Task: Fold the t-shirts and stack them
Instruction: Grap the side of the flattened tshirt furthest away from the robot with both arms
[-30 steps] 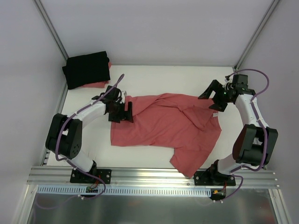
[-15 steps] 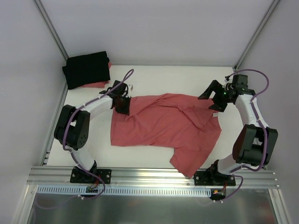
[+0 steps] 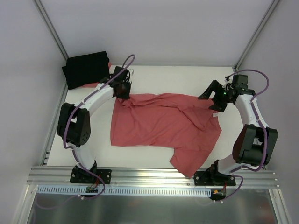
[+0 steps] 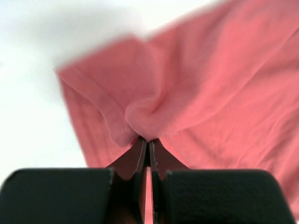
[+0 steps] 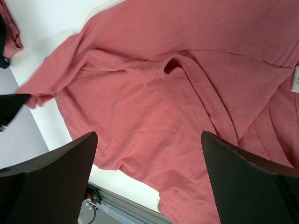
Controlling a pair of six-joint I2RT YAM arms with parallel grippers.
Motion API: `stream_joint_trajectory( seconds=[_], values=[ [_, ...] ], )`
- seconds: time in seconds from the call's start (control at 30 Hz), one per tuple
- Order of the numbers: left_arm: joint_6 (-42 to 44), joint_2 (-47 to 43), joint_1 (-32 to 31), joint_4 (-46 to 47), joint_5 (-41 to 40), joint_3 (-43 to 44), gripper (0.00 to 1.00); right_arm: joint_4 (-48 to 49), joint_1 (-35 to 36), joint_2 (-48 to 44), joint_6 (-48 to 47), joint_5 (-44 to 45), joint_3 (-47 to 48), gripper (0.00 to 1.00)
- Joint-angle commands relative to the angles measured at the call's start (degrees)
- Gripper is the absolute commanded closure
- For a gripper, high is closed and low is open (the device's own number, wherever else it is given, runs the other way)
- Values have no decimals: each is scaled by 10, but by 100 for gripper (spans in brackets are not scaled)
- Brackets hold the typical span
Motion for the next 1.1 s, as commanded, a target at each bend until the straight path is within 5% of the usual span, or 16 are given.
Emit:
stream_joint_trajectory(
  seconds=[0.0,0.13,0.57,0.73,1.07],
  values=[
    [35,18,-7,-24,-54,97,100,-5,3,-10,4,-11,16,0],
    [58,63,-6,-35,-68,180,100,-9,3,-8,3,-11,17,0],
    [76,194,6,-8,-157,257,100,-45,6,-41,-5,-3,-49,1],
    [29,205,10,40,-223,267,1,-29,13,-14,-6,1,-55,0],
    [-32,108,41,47,-154,221,1,45,42,187,14,-28,79,1]
  ],
)
